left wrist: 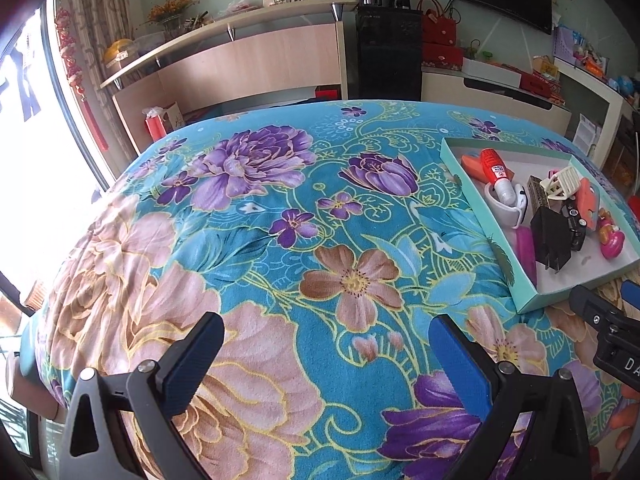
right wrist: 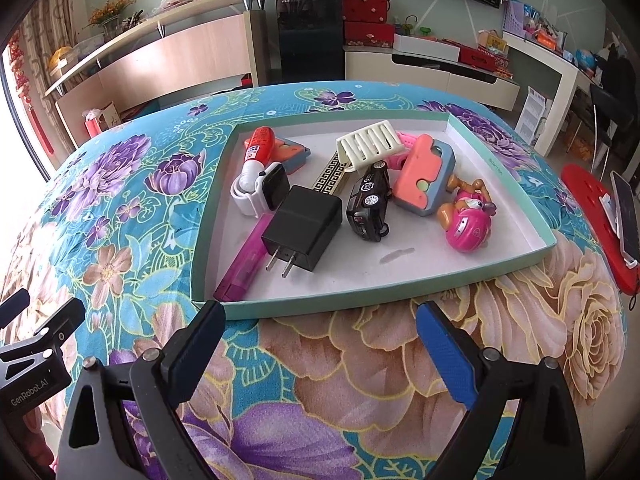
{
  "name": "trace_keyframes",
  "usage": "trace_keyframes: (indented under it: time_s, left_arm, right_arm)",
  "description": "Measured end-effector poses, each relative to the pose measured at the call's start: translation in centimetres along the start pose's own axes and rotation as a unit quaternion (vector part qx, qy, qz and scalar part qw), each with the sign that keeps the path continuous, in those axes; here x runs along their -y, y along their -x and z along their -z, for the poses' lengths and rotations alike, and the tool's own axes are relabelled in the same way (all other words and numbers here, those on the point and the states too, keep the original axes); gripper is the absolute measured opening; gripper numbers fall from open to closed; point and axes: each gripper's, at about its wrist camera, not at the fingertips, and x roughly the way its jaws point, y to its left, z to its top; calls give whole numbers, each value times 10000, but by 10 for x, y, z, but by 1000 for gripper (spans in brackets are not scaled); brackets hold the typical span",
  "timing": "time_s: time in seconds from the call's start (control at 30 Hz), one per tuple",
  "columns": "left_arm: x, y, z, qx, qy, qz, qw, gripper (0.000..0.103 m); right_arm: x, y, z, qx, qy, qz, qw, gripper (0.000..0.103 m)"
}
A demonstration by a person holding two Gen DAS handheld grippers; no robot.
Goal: Organize rigid objects
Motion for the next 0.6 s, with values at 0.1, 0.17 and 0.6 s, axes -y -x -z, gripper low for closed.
trace_keyframes:
  time_s: [0.1,0.17,0.6]
  left_arm:
    - [4,2,0,62,-103,-43,9999,103]
    - [6,3,0,91,-153,-67,9998,103]
    - [8,4,1,144,-220,-71,9996,103]
  right_arm:
    - [0,-2,1,-10,1,-7,10000,96]
    - [0,-2,1,-5,7,-18,10000,96]
    - [-2,-2,1,23,72,-25,10000,96]
